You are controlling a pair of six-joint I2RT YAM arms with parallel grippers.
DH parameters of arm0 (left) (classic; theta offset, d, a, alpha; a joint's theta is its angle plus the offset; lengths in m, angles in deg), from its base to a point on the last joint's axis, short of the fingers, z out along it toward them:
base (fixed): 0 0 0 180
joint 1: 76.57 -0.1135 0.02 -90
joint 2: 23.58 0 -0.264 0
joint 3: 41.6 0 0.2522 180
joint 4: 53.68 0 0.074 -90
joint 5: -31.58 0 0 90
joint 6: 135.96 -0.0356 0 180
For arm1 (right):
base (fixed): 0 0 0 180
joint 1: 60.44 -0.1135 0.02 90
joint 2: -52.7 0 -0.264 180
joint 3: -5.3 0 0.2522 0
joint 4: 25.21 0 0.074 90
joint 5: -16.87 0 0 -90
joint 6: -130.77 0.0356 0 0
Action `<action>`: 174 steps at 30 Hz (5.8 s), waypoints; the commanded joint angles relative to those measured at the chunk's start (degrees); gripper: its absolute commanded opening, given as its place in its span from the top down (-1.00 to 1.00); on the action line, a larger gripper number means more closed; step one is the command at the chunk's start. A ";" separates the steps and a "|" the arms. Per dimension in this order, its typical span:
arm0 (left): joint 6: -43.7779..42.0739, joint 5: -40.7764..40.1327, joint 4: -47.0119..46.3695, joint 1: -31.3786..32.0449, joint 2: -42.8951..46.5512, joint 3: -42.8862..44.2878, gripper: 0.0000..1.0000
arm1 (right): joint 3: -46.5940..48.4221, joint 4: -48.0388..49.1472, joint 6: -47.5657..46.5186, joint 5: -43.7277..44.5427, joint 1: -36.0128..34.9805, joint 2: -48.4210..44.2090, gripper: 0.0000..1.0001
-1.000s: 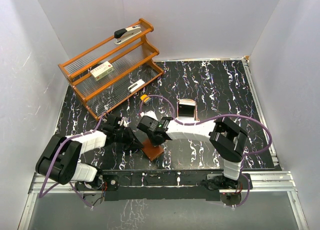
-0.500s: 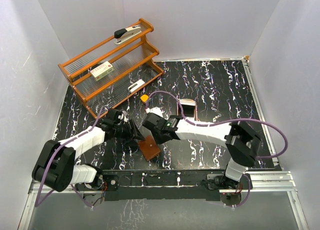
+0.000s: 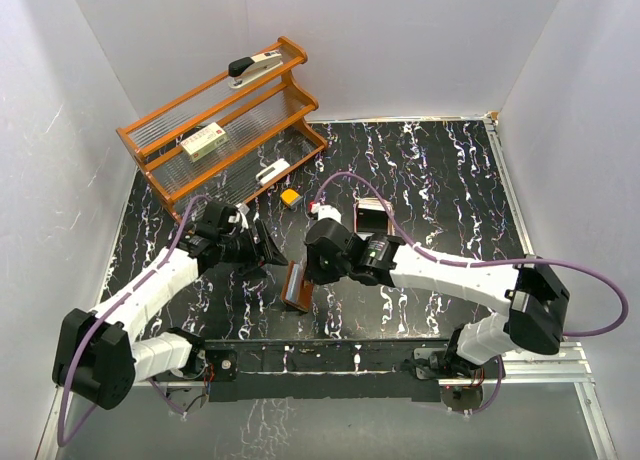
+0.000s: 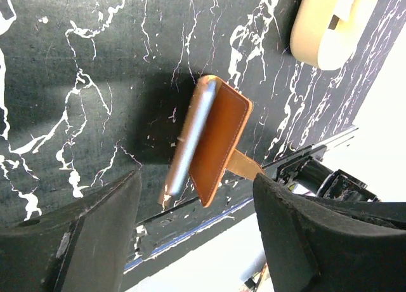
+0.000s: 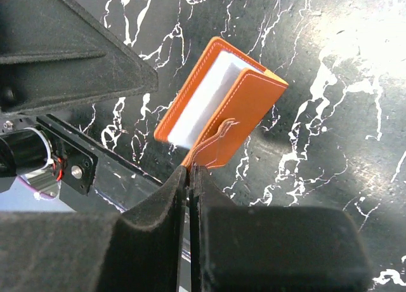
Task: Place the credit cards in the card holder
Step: Open the card holder at the center of the board.
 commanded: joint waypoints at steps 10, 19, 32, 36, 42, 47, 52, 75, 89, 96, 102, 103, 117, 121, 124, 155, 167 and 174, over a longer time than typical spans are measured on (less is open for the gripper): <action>1.58 4.22 -2.56 -0.06 -0.28 -5.90 -0.21 | -2.68 -0.56 -0.32 6.55 1.34 -0.18 1.00; 2.27 5.69 -6.16 -0.06 -2.45 -8.23 -0.11 | -9.64 -1.17 -0.11 7.91 4.05 -3.86 1.00; 4.28 8.57 -14.09 -0.06 -7.20 -10.90 -0.09 | -16.63 0.37 -0.50 7.00 6.77 -5.99 1.00; 4.97 9.38 -17.24 0.01 -8.26 -12.28 -0.09 | -17.84 1.48 -0.25 6.40 6.90 -6.45 1.00; 7.09 13.09 -23.58 -0.02 -9.56 -13.93 -0.09 | -18.01 2.28 -0.58 5.65 6.92 -6.82 1.00; 7.96 14.47 -27.02 0.11 -10.11 -14.63 -0.09 | -18.29 3.22 -0.79 4.87 6.92 -6.52 1.00; 9.10 15.41 -30.10 0.20 -11.28 -15.66 0.02 | -18.64 3.38 -0.81 4.64 6.94 -6.39 1.00; 3.92 12.26 -20.62 0.77 -4.12 -13.23 1.00 | -8.05 -4.30 1.47 -0.43 6.84 -5.86 0.25; -1.08 8.78 -14.34 1.31 -2.47 -10.68 1.00 | -6.26 10.93 7.80 -12.11 6.78 -1.90 0.13; -1.45 8.56 -13.48 1.68 -2.52 -10.45 1.00 | -5.64 12.15 6.46 -11.51 6.22 3.34 0.30; 0.59 11.52 -17.06 1.69 -1.72 -11.73 0.81 | -8.41 12.12 5.56 -9.77 6.25 5.62 0.44; 1.63 12.53 -18.68 1.69 -1.60 -12.47 0.79 | -9.03 12.39 5.53 -9.85 6.22 5.80 0.44; 6.47 17.39 -29.59 1.78 -1.65 -17.56 0.85 | -12.81 17.31 2.55 -9.26 6.31 9.86 0.45; 7.63 18.71 -32.13 1.78 -1.71 -18.43 0.97 | -13.37 18.14 2.60 -9.47 6.21 10.45 0.47; 9.10 19.71 -35.14 1.78 -1.93 -19.44 1.00 | -13.78 18.50 2.53 -9.55 6.21 10.62 0.47; 12.48 21.37 -42.91 1.78 -2.06 -22.05 0.97 | -14.44 19.35 2.53 -9.96 6.26 10.80 0.47; 13.67 22.25 -45.39 1.78 -2.22 -22.94 0.97 | -15.06 20.53 3.03 -10.50 6.27 10.93 0.47; 9.00 19.16 -37.52 1.76 -1.35 -20.82 1.00 | -12.40 16.55 2.87 -9.87 6.23 8.76 0.29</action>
